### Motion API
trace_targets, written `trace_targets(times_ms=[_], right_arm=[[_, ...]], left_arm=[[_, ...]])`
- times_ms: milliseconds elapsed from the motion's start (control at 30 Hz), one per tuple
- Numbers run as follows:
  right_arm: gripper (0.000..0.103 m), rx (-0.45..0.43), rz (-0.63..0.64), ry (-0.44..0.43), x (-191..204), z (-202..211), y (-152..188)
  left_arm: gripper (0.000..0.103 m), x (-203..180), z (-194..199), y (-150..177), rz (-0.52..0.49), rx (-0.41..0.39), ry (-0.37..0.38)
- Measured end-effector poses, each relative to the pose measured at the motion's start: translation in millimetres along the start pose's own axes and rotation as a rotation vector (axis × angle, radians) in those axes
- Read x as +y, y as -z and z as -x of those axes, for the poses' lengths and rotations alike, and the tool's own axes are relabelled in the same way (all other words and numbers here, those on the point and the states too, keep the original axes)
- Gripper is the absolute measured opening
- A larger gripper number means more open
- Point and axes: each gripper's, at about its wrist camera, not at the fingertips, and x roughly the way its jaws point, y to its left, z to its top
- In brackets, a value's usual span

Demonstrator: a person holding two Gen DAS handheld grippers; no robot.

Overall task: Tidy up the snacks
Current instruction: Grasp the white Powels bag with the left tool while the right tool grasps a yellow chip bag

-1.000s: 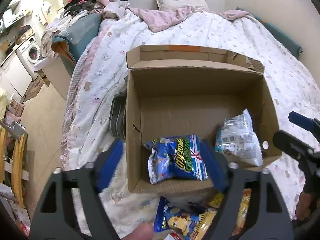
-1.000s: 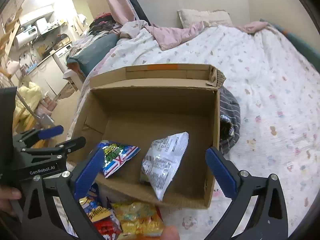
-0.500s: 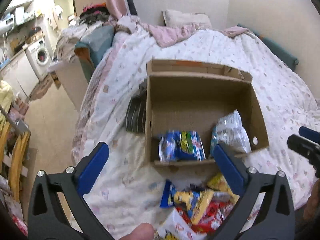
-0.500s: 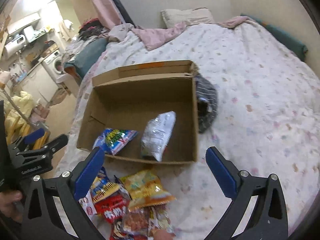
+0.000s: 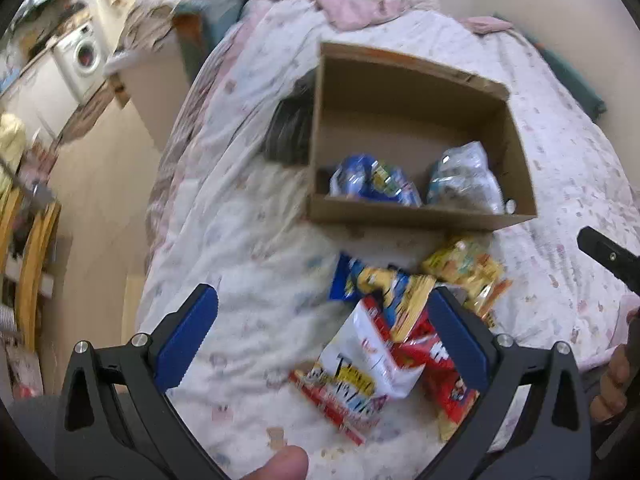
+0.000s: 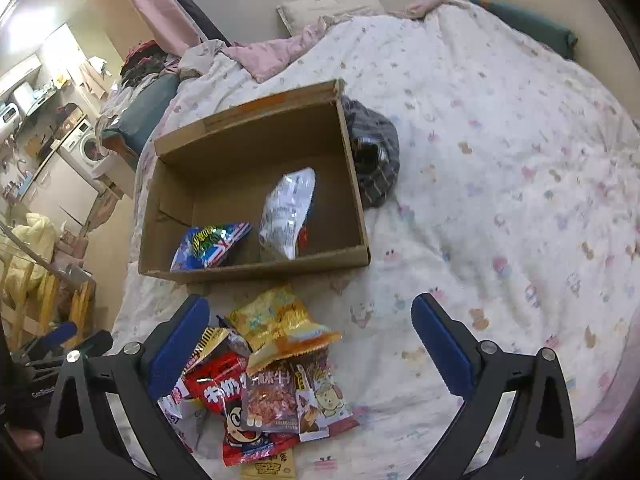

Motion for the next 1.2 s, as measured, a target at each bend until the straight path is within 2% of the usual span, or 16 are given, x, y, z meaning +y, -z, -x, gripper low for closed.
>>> trace_targets(times_ms=[133, 333, 500, 700, 800, 900, 1033, 1200], right_arm=[[0.103, 0.03, 0.006, -0.013, 1, -7, 7], [0.103, 0.043, 0.006, -0.049, 3, -8, 10], [0.103, 0.036, -0.02, -0.063, -4, -6, 8], [0.103, 0.023, -0.064, -0.073, -22, -1, 9], [0.103, 0.024, -0.078, -0.062, -31, -1, 11], [0.103, 0.02, -0.093, -0.062, -40, 0, 12], [0.103, 0.028, -0.126, -0.087, -48, -2, 11], [0.103, 0.039, -0.127, -0.105, -47, -6, 9]], left_arm=[[0.103, 13, -7, 8, 0.068, 0.093, 0.007], [0.103, 22, -42, 28, 0.167, 0.294, 0.048], [0.103, 27, -80, 46, 0.344, 0.42, 0.09], [0.102, 11, -99, 61, 0.365, 0.428, 0.112], [0.091, 12, -115, 74, 0.405, 0.469, 0.138], [0.09, 13, -124, 82, 0.417, 0.477, 0.149], [0.068, 8, -116, 79, 0.405, 0.452, 0.169], [0.063, 8, -97, 62, 0.34, 0.419, 0.156]])
